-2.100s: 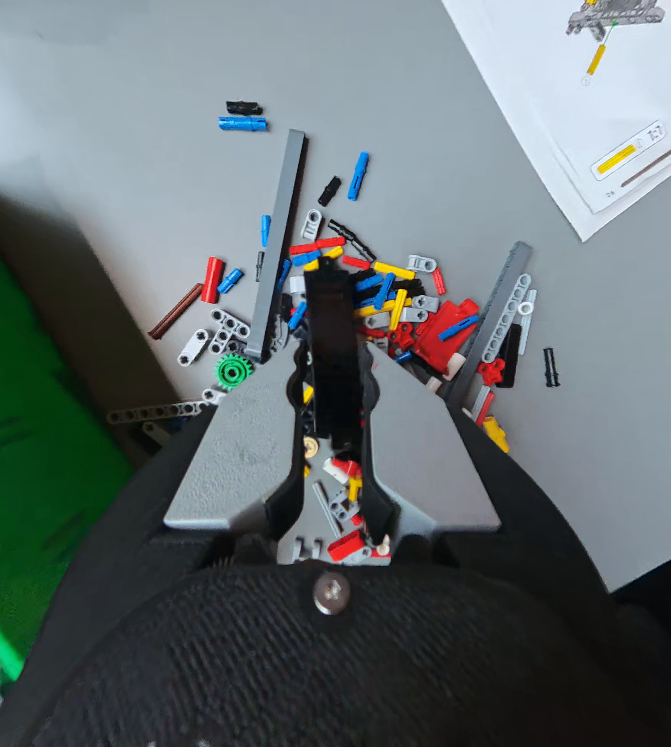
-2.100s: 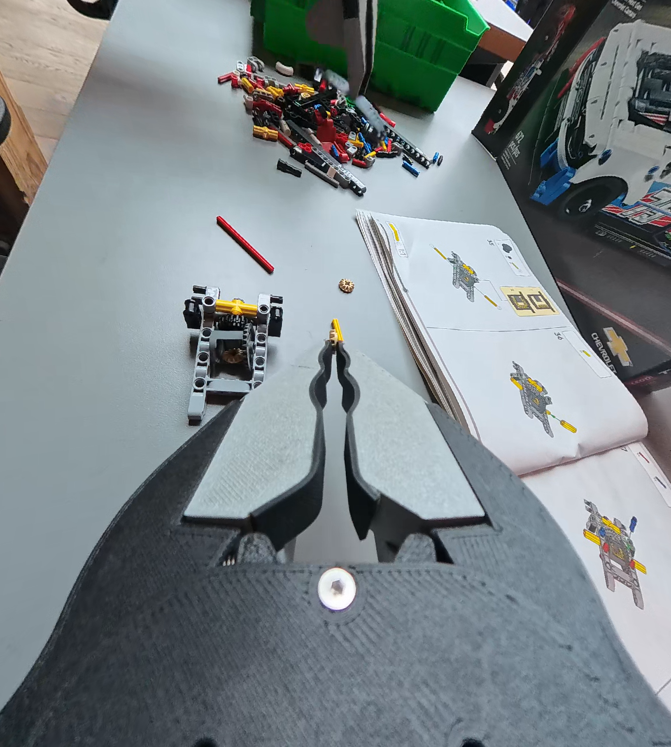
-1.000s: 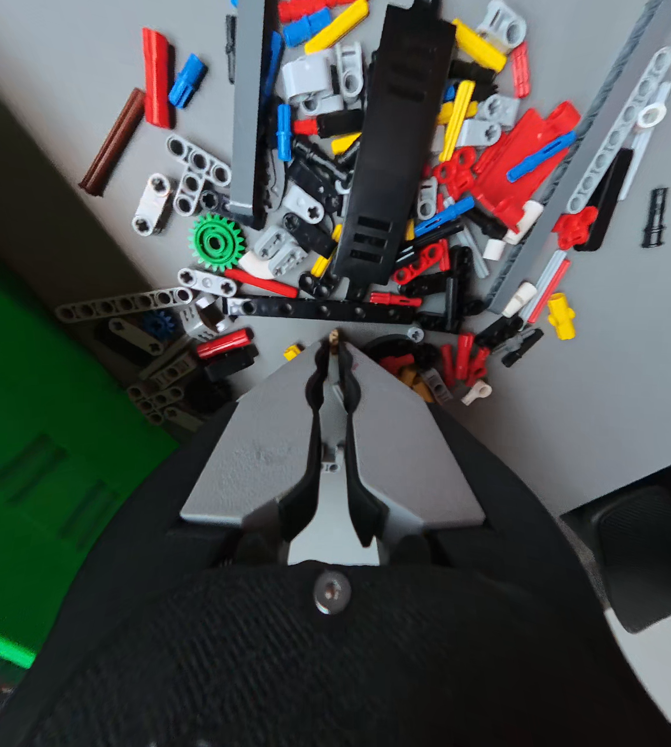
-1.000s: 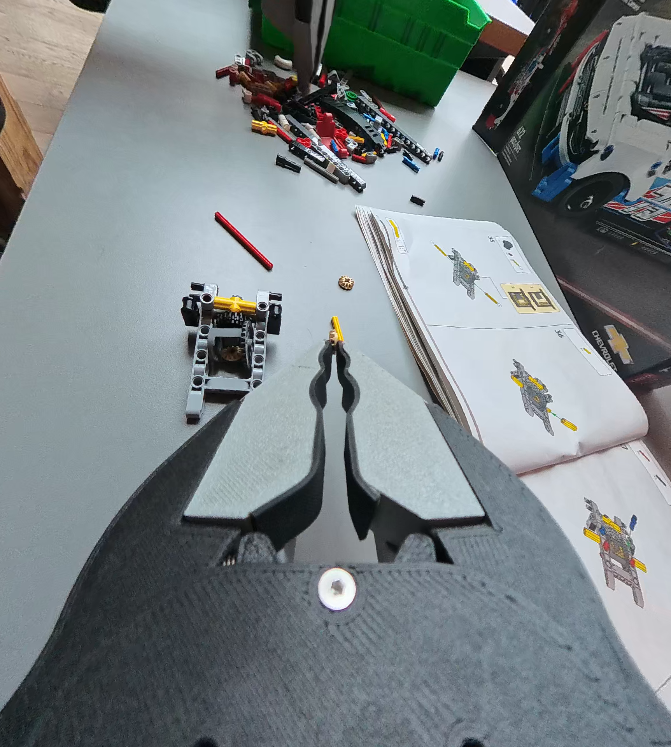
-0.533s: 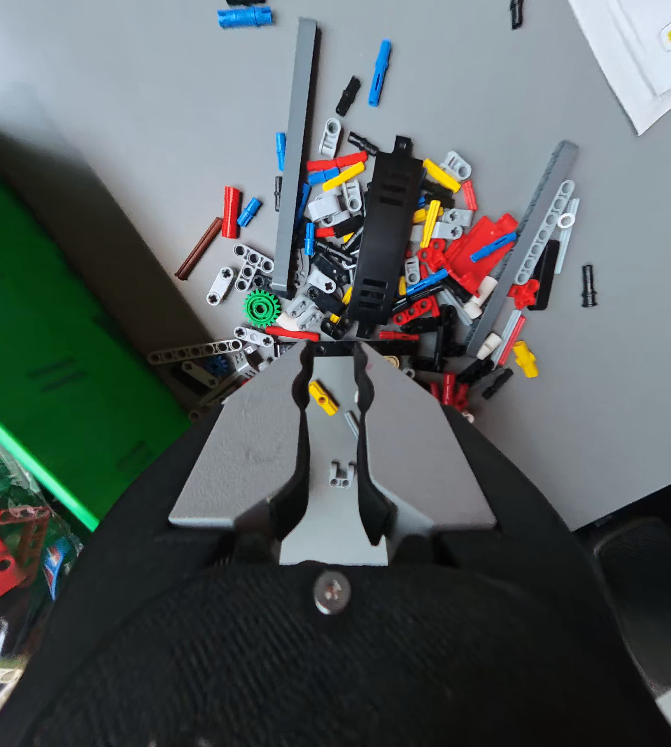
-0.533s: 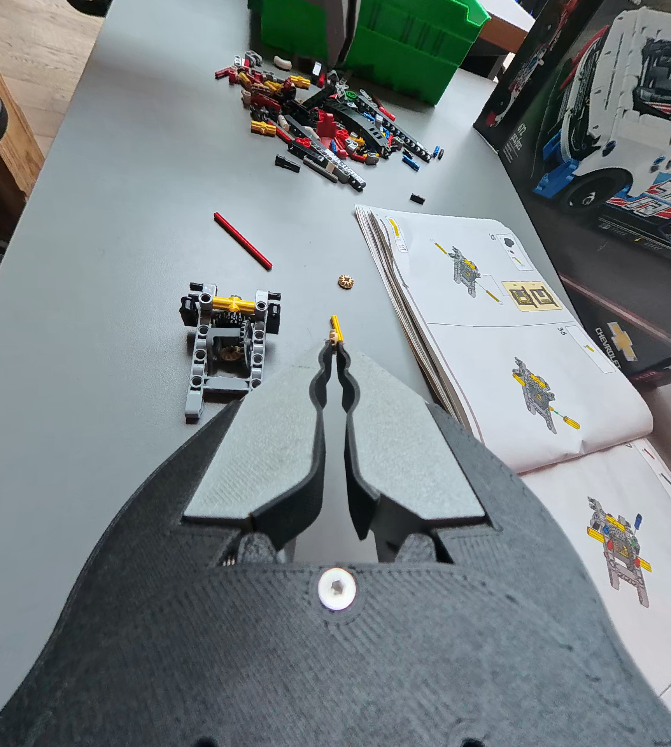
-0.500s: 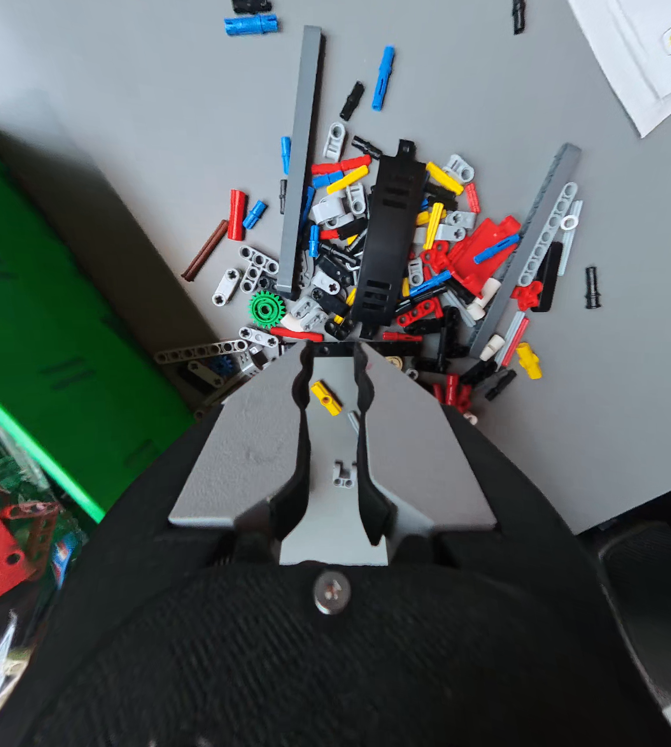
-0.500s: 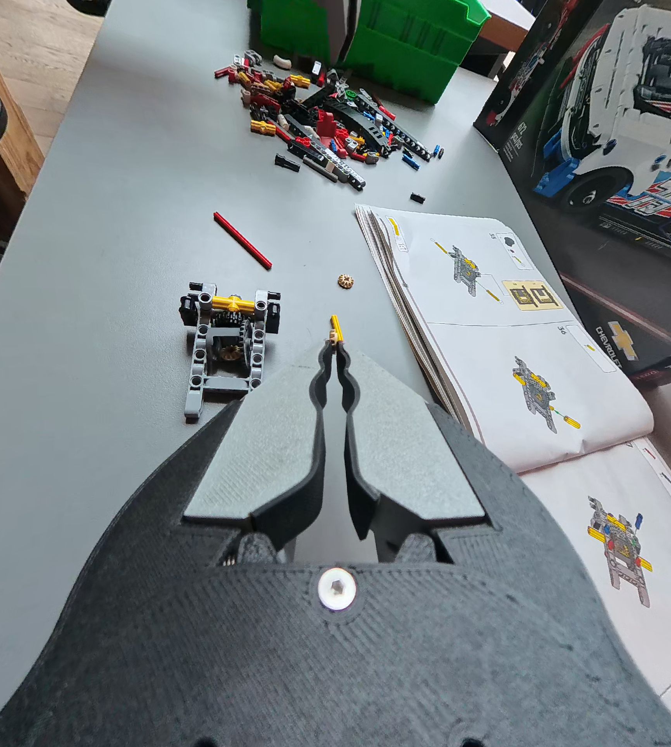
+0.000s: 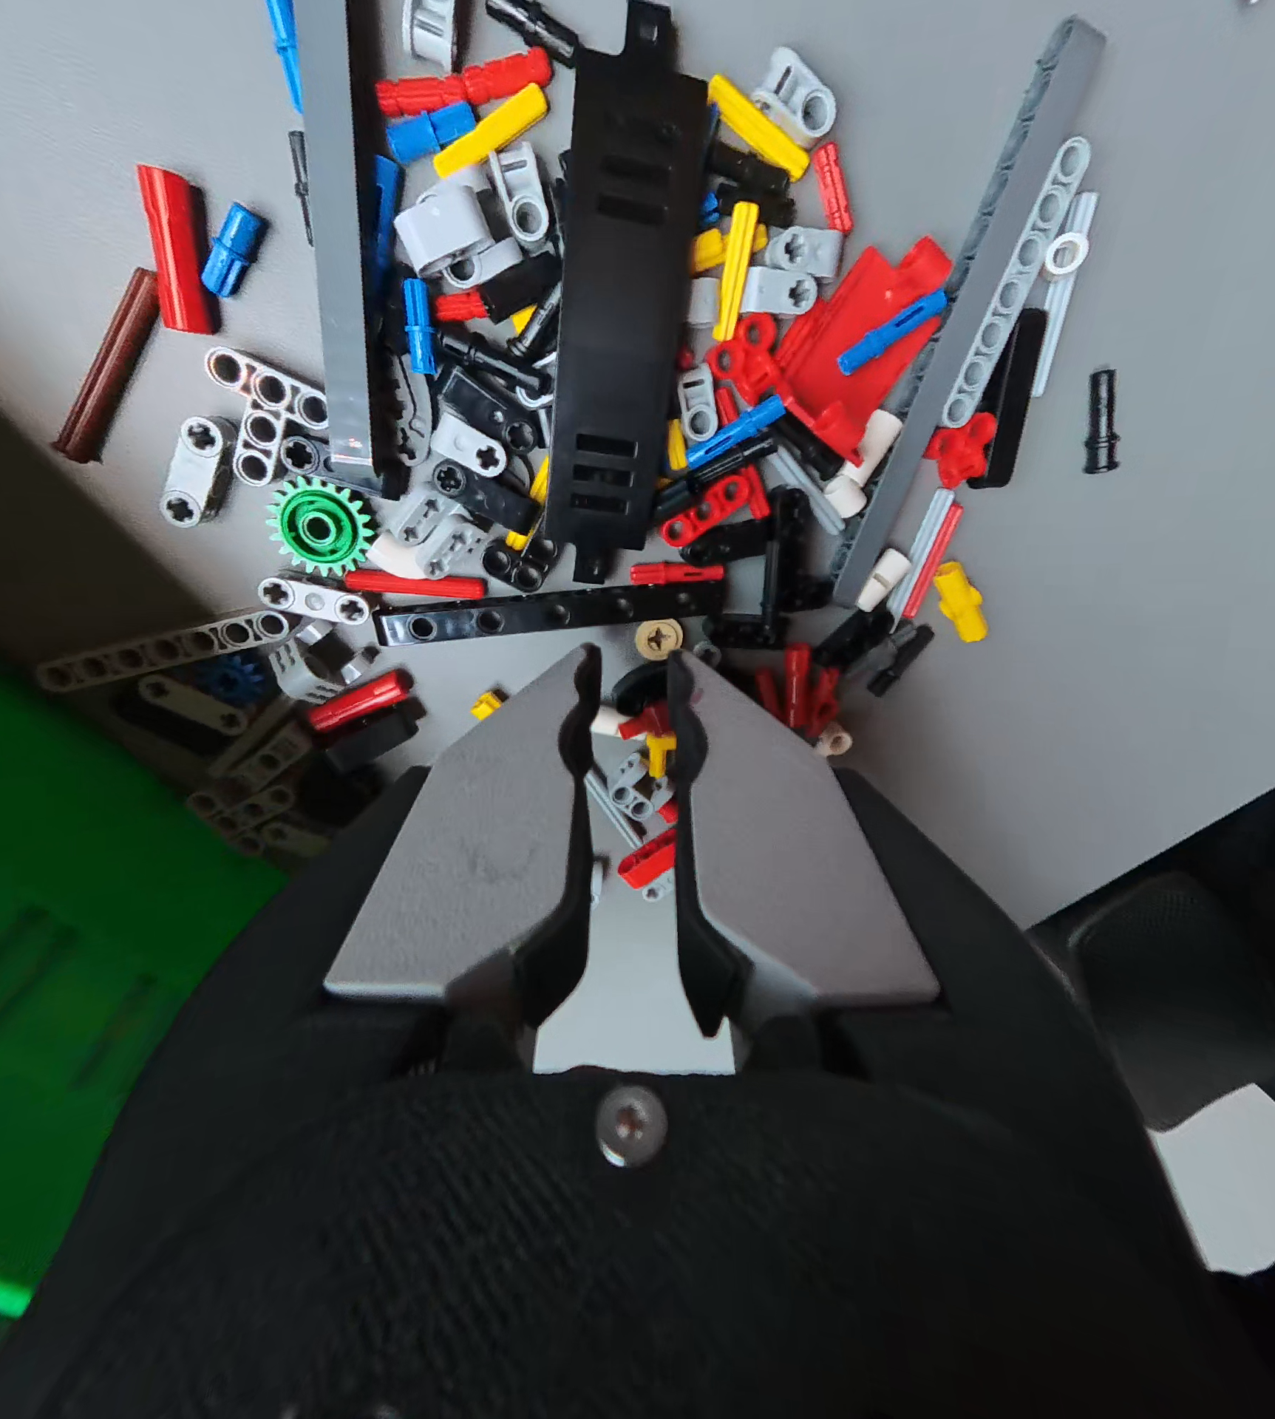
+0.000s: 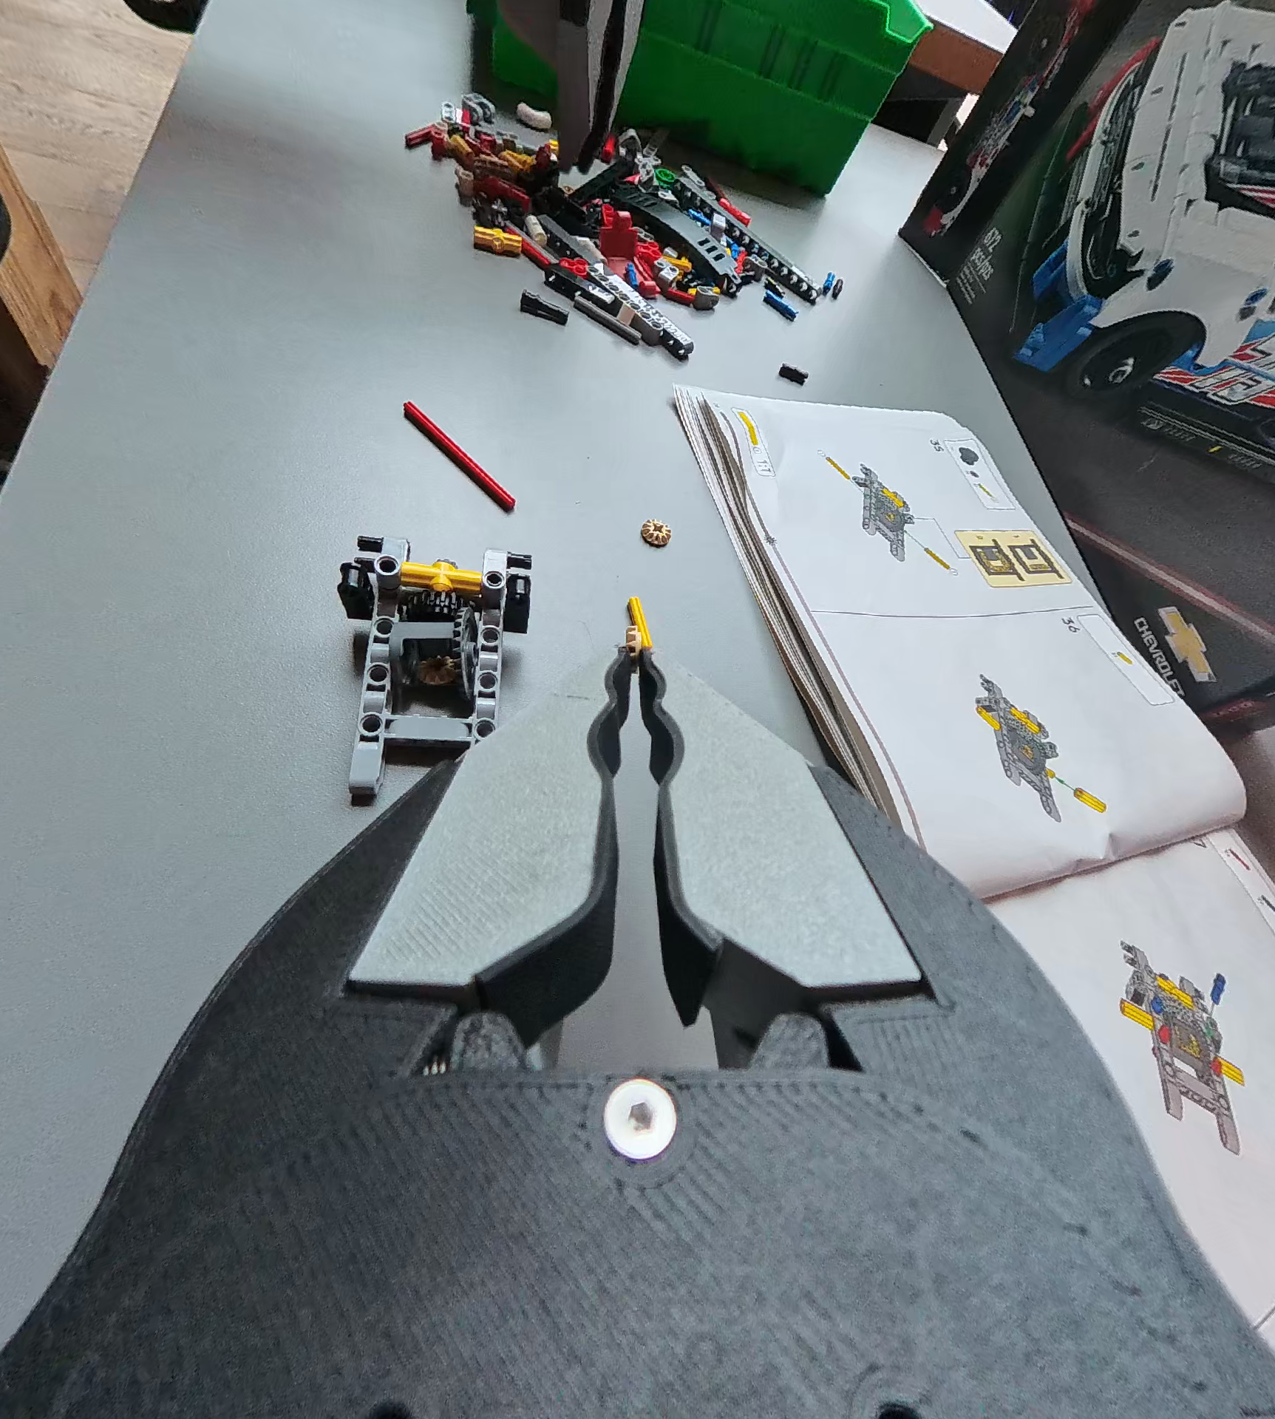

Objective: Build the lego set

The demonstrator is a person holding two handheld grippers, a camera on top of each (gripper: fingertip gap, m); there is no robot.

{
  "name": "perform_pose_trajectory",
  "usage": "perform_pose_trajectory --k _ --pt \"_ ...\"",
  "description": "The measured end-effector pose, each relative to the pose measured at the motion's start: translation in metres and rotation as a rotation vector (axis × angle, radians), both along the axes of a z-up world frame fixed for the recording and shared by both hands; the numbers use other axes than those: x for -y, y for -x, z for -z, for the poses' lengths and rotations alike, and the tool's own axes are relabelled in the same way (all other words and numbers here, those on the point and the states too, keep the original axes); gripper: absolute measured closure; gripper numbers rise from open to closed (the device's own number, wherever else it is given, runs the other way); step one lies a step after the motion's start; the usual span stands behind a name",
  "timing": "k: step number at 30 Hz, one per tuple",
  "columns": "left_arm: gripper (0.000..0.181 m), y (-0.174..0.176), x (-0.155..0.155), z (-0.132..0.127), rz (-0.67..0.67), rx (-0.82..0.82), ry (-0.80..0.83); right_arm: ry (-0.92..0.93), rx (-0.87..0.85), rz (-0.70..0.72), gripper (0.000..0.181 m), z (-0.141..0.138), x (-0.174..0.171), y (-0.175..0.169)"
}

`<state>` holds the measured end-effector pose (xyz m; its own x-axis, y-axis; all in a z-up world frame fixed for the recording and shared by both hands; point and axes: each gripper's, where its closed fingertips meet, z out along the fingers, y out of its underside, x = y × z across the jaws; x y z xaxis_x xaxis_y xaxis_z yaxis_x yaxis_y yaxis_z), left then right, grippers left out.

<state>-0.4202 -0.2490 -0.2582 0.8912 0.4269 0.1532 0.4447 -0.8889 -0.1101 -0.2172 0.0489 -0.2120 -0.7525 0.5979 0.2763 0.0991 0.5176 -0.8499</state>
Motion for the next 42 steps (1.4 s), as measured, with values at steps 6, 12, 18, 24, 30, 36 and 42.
perform_pose_trajectory --k 6,12,18,24,30,36,42 --pt "0.178 -0.003 -0.004 0.007 0.015 0.003 0.008 0.002 -0.002 0.001 0.181 -0.001 0.0 0.0" --pt "0.181 -0.002 -0.001 0.005 0.024 -0.017 0.012 0.002 -0.003 -0.001 0.181 -0.001 0.0 -0.001" --pt "0.181 -0.003 0.002 -0.002 0.009 -0.101 -0.038 0.002 -0.009 0.0 0.181 -0.003 -0.001 -0.001" --pt "0.166 -0.009 0.007 0.001 -0.003 -0.076 -0.053 -0.008 -0.002 -0.008 0.181 0.0 0.002 -0.002" --pt "0.165 -0.009 -0.001 0.004 0.03 -0.081 -0.053 0.0 -0.006 0.003 0.181 -0.002 0.0 -0.001" --pt "0.169 -0.009 -0.003 0.005 0.049 -0.099 -0.043 -0.003 -0.004 0.0 0.181 -0.001 0.0 -0.001" --pt "0.176 -0.011 -0.004 0.006 0.064 -0.109 -0.045 -0.003 -0.014 -0.003 0.181 -0.004 0.001 -0.002"
